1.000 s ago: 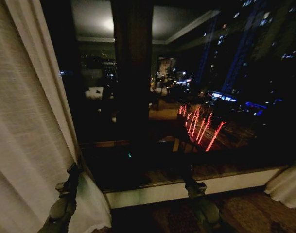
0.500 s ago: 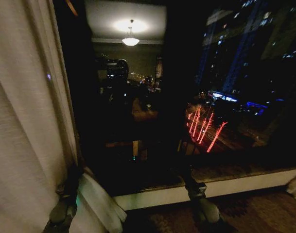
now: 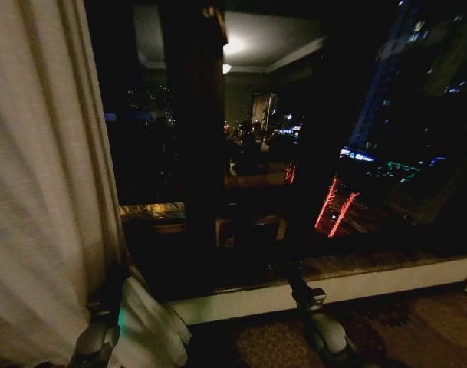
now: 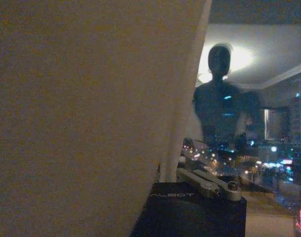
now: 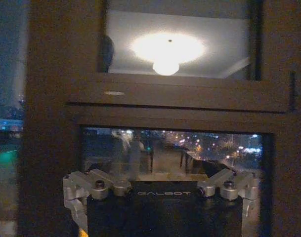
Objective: Open the curtains by pulling them apart, changing their state from closed to fully open.
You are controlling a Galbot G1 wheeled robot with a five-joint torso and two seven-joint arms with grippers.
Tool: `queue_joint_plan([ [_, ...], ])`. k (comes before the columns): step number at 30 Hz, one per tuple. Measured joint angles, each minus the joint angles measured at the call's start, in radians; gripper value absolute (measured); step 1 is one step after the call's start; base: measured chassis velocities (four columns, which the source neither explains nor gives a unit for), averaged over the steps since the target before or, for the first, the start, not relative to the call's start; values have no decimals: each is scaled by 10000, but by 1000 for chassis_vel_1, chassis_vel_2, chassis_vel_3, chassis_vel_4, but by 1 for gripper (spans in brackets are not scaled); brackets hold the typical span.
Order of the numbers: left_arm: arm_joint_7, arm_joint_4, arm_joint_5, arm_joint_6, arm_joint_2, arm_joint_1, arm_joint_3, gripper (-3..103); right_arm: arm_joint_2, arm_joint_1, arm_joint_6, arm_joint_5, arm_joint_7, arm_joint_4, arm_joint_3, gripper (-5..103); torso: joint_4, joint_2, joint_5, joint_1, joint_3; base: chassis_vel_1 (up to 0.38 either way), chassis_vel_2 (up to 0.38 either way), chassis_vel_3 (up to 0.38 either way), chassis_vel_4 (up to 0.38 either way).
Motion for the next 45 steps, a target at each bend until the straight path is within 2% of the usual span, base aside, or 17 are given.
queue_joint_plan([
  [12,28,27,0,-157,44,48,-49,0,1,0,0,0,-1,0,-2,100,4,1,-4,0,-1,332,277,-352,-253],
  [18,27,15,-32,-193,95,64,-74,0,1,0,0,0,-2,0,-2,100,3,-2,-5,8,3,51,90,-33,-73],
  [21,26,-27,-38,-190,94,101,-82,0,-1,0,0,0,-1,0,0,100,0,-3,8,8,4,0,0,0,0],
  [29,36,-102,-29,-303,53,251,-123,0,-1,0,0,0,0,0,2,100,3,0,-3,0,0,-18,-45,4,36],
  [45,59,-11,-15,-349,42,154,-117,0,-1,-1,0,0,0,0,1,100,0,0,1,2,1,25,19,-21,-21],
])
